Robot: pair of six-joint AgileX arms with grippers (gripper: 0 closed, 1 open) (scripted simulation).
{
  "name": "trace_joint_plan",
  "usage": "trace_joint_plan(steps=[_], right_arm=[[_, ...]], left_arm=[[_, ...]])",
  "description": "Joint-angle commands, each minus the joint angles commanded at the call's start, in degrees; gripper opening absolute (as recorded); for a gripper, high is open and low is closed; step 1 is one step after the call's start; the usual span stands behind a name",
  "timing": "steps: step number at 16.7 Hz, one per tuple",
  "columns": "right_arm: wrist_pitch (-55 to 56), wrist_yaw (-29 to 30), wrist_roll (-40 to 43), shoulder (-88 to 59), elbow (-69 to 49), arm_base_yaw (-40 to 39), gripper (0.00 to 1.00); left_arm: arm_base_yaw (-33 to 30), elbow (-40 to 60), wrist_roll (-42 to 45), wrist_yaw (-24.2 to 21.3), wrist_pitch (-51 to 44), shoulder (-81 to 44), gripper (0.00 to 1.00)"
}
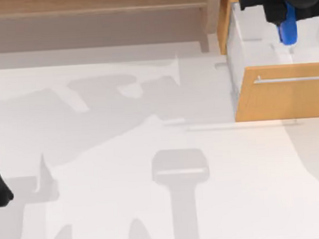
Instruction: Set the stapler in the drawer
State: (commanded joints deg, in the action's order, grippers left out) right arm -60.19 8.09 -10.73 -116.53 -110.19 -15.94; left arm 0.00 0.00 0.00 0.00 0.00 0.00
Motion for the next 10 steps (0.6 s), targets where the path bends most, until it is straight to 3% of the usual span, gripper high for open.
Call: trace_joint_plan(steps=[5, 10], right_arm=[[-7.33, -3.36, 1.99, -14.42, -9.43, 6.80, 0.00], [-12.97, -7.24, 2.72, -23.42, -14.05, 8.17, 0.00]], left_arm=[[0.00, 0.00, 0.00, 0.00, 0.00, 0.00, 1.00], [0.00, 0.00, 0.00, 0.00, 0.00, 0.00, 1.00]])
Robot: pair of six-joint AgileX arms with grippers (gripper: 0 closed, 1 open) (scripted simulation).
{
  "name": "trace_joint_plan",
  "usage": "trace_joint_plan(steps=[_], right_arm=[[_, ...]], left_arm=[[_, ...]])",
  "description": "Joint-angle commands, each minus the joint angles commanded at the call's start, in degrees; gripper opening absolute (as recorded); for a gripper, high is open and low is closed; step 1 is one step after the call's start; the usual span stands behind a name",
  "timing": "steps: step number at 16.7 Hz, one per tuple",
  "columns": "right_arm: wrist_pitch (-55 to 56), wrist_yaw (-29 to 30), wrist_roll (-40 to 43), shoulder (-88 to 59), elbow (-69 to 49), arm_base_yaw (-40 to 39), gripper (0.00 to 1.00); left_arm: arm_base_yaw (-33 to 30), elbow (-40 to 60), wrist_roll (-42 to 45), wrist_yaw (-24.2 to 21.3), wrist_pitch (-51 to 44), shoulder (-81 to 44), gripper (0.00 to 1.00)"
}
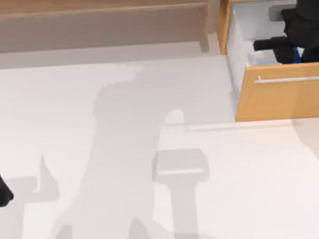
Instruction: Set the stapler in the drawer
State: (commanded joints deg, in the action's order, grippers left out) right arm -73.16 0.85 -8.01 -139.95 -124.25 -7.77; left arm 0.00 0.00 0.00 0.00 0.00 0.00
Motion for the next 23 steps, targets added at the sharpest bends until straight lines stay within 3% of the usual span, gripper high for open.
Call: trace_joint_plan(steps=[14, 23], right_arm=[[1.80, -0.26, -0.01, -0.57, 1.72, 0.04, 0.00], [1.80, -0.26, -0.01, -0.57, 1.72, 0.04, 0.68]], left_arm=[[0.00, 0.00, 0.00, 0.00, 0.00, 0.00, 1.00], [0.00, 0.00, 0.00, 0.00, 0.00, 0.00, 1.00]])
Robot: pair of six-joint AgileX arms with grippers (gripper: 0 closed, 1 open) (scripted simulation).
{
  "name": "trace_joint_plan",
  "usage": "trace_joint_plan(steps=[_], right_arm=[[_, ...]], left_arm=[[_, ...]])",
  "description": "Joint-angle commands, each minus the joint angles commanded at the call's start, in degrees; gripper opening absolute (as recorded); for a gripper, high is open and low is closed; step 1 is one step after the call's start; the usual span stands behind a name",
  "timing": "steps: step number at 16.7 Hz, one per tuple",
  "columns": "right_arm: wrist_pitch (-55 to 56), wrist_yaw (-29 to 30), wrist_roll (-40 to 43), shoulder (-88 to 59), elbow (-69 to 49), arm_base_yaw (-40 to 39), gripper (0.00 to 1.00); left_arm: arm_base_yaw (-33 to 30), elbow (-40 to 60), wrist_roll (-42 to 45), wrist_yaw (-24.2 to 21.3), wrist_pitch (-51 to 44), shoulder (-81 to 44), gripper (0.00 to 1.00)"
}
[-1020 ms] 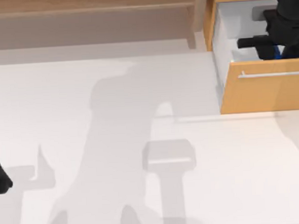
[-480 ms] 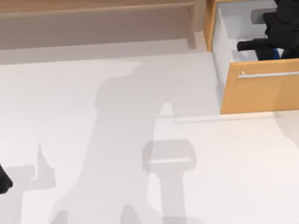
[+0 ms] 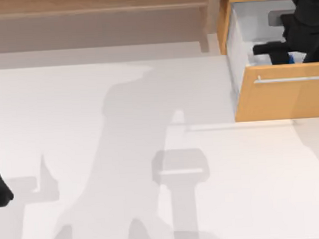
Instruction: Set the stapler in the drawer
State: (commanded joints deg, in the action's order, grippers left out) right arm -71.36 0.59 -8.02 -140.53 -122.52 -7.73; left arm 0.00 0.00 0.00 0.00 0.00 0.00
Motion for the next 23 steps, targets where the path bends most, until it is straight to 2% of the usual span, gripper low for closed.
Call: trace_joint_plan(steps=[4, 5, 16, 20, 23], right_arm=[[0.00, 0.00, 0.00, 0.00, 0.00, 0.00, 0.98], [0.00, 0.00, 0.00, 0.00, 0.00, 0.00, 1.00], [1.08, -0.35, 0.36, 1.44, 1.30, -0.05, 1.00], [9.44, -2.15, 3.25, 9.54, 8.67, 0.48, 1.00], [21.26, -3.71, 7.60, 17.45, 16.83, 0.61, 1.00]], left_arm=[[0.00, 0.00, 0.00, 0.00, 0.00, 0.00, 1.00], [0.00, 0.00, 0.00, 0.00, 0.00, 0.00, 1.00], [0.00, 0.00, 0.00, 0.00, 0.00, 0.00, 1.00], [0.00, 0.00, 0.00, 0.00, 0.00, 0.00, 1.00], [0.00, 0.00, 0.00, 0.00, 0.00, 0.00, 1.00]])
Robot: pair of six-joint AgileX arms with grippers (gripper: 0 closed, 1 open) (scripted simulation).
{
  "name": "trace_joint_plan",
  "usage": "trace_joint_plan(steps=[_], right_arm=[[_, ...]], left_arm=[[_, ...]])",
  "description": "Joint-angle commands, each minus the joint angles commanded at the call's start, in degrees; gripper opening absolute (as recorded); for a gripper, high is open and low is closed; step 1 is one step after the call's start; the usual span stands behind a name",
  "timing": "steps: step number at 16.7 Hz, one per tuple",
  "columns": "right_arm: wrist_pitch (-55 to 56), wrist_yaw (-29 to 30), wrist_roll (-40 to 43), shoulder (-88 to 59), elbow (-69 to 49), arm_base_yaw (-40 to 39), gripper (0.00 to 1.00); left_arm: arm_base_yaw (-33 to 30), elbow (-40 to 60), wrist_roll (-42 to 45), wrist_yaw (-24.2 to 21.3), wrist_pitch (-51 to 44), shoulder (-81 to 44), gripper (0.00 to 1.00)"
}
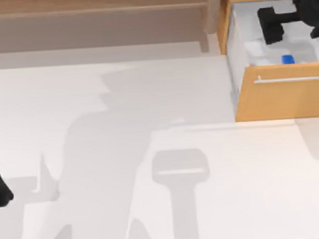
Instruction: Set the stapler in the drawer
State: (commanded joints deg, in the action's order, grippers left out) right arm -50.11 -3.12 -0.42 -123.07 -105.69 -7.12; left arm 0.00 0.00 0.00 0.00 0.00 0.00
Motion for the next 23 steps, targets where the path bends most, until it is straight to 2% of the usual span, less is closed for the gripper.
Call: trace_joint_plan(steps=[6, 12, 18, 23], right_arm=[[33.58, -2.30, 14.37, 13.42, 21.69, -5.26, 1.00], [73.16, -0.59, 35.36, 20.33, 48.03, -14.83, 1.00], [110.27, 6.30, 58.74, 20.36, 73.18, -20.57, 1.00], [134.38, 15.18, 76.17, 15.92, 87.12, -19.03, 1.00]], left_arm=[[0.00, 0.00, 0.00, 0.00, 0.00, 0.00, 1.00], [0.00, 0.00, 0.00, 0.00, 0.00, 0.00, 1.00], [0.00, 0.00, 0.00, 0.00, 0.00, 0.00, 1.00], [0.00, 0.00, 0.00, 0.00, 0.00, 0.00, 1.00]])
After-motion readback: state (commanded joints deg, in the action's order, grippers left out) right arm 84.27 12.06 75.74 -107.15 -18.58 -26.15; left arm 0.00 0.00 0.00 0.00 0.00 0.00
